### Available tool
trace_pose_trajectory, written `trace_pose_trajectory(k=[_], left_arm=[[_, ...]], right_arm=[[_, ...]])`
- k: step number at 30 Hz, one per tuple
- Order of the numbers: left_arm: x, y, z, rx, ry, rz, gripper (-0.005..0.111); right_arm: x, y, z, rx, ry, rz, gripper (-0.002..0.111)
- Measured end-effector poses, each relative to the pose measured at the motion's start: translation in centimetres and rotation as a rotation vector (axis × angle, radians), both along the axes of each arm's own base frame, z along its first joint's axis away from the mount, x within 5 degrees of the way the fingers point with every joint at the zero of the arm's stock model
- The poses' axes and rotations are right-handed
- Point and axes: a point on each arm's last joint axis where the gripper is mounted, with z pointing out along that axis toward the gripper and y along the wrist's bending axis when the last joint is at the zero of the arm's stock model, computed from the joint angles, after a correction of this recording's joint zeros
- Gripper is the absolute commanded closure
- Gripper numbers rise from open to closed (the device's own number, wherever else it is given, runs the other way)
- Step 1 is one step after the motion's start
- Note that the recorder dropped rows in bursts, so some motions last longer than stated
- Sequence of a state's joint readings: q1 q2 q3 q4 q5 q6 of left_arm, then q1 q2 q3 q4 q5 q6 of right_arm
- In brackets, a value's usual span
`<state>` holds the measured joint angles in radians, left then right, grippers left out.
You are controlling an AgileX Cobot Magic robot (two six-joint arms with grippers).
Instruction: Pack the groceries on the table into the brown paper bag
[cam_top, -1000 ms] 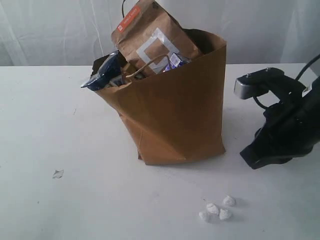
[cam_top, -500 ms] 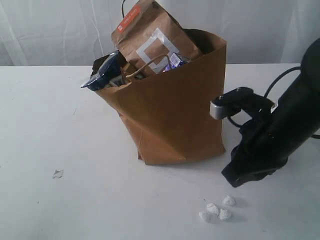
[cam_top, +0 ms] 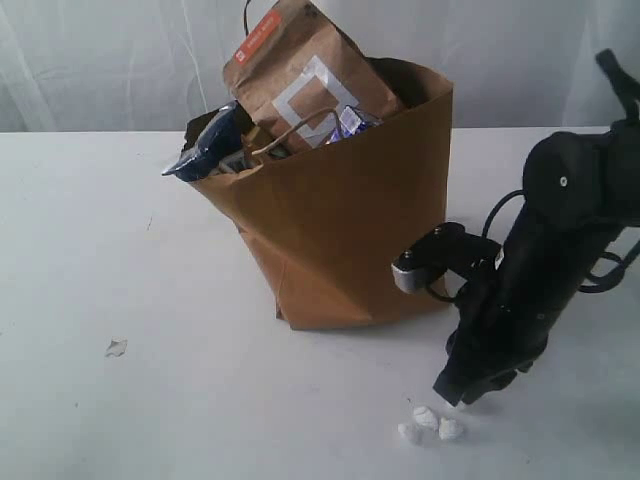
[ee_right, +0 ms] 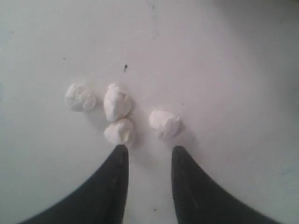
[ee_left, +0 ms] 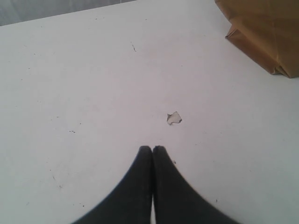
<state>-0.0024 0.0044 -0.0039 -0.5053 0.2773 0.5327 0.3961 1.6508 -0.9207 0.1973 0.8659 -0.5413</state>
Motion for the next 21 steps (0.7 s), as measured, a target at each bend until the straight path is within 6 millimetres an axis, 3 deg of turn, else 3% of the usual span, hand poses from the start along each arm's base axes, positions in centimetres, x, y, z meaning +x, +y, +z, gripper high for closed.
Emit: trace_pose_trajectory(k=[13,21], left_arm=[[0.0,0.0,0.0,0.0,0.0,0.0,0.107],[0.0,0.0,0.0,0.0,0.0,0.0,0.107]], right_arm=[[0.9,0.3,-2.9,-0.032,0.032,0.029,0.079],[0.9,0.3,-3.4,-0.038,0.048,0.029,0.108]])
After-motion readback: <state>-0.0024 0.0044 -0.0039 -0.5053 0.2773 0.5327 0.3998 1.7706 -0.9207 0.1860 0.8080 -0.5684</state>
